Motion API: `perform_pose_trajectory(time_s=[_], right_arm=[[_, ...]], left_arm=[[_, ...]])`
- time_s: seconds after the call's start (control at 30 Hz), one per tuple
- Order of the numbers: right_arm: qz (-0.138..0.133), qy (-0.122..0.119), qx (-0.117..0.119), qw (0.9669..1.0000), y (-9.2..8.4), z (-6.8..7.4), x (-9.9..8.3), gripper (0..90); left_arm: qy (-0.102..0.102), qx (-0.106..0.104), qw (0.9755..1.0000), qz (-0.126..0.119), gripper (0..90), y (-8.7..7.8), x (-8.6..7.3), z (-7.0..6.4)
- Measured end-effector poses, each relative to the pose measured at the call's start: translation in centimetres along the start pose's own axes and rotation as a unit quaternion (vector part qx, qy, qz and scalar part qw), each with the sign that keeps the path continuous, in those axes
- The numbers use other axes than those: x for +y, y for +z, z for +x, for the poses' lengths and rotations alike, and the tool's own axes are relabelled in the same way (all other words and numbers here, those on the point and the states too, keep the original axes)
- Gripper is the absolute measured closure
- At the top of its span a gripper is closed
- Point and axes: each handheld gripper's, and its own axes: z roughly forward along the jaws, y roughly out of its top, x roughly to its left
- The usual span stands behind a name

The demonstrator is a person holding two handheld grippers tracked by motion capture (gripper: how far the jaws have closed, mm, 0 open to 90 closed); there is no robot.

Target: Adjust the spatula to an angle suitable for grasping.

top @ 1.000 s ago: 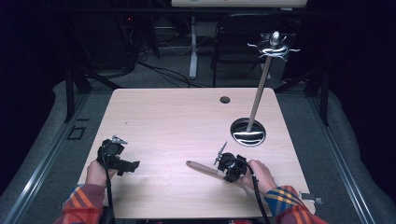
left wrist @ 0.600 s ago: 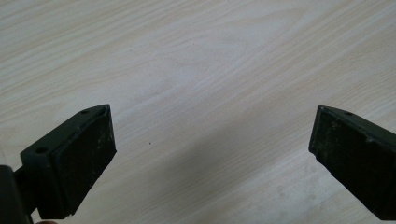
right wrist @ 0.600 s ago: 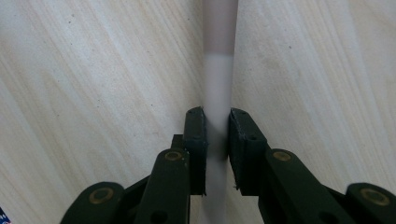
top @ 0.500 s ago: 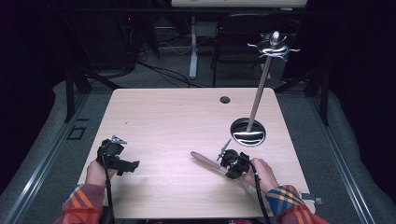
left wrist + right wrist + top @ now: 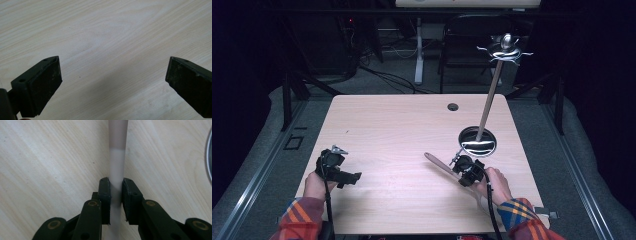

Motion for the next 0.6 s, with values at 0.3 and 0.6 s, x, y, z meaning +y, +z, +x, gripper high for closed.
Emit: perform_pose_trajectory(time_s=[0.3,0.6], right_arm=[[0.006,0.041,-0.017,0.9990,-0.1,-1.1,-0.4,77.9],[0.019,0.062,-0.029,0.9974,0.1,-2.0,-0.8,77.7]], left_arm=[[0.000,-0.001,1.0000,0.000,0.4,0.0,0.0,0.0],[0.001,-0.003,1.0000,0.001,0.4,0.0,0.0,0.0]])
